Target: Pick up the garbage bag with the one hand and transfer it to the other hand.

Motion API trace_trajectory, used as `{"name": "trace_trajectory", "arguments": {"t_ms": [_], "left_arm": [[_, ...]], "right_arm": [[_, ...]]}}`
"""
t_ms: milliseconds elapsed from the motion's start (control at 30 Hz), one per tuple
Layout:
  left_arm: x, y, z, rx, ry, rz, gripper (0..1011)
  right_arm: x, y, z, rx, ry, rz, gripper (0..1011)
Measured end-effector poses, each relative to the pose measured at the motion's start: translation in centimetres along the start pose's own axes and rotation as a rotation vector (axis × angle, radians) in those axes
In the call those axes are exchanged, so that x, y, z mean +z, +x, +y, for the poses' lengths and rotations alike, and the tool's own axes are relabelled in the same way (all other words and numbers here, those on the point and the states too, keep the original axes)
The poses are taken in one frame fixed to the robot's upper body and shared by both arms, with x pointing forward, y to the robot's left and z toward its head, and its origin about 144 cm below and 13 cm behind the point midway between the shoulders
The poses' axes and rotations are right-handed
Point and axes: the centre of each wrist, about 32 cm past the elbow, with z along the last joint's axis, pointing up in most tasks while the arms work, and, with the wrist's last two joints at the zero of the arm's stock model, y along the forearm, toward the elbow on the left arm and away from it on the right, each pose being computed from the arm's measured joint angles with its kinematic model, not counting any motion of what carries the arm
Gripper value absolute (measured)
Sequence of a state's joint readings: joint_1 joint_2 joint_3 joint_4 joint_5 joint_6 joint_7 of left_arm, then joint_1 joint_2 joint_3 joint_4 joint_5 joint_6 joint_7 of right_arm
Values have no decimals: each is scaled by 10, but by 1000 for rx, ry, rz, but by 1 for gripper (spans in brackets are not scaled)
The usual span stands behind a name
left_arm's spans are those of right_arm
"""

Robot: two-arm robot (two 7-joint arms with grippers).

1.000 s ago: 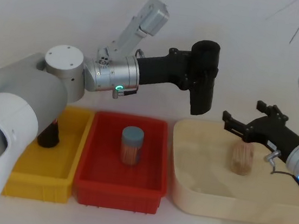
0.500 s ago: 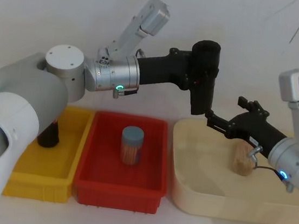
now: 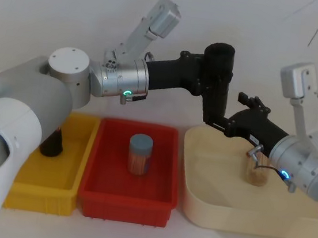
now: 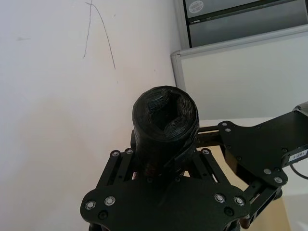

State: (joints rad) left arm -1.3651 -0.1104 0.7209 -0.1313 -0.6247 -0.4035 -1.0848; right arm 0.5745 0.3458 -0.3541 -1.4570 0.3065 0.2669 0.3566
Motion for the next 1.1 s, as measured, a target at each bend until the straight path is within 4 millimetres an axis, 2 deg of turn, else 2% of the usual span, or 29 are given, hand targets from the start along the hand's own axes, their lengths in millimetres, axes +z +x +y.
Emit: {"name": "trace_trajectory", "arguments": {"t_ms": [633, 1000, 1100], "left_arm": [[0, 0, 0, 0, 0, 0, 416], [0, 0, 0, 0, 0, 0, 416], [0, 0, 0, 0, 0, 0, 416]], "right_arm": [[2, -9, 33, 20, 25, -3, 1004], [1, -12, 45, 5, 27, -16, 1004], [0, -12, 46, 2, 28, -18, 965]]}}
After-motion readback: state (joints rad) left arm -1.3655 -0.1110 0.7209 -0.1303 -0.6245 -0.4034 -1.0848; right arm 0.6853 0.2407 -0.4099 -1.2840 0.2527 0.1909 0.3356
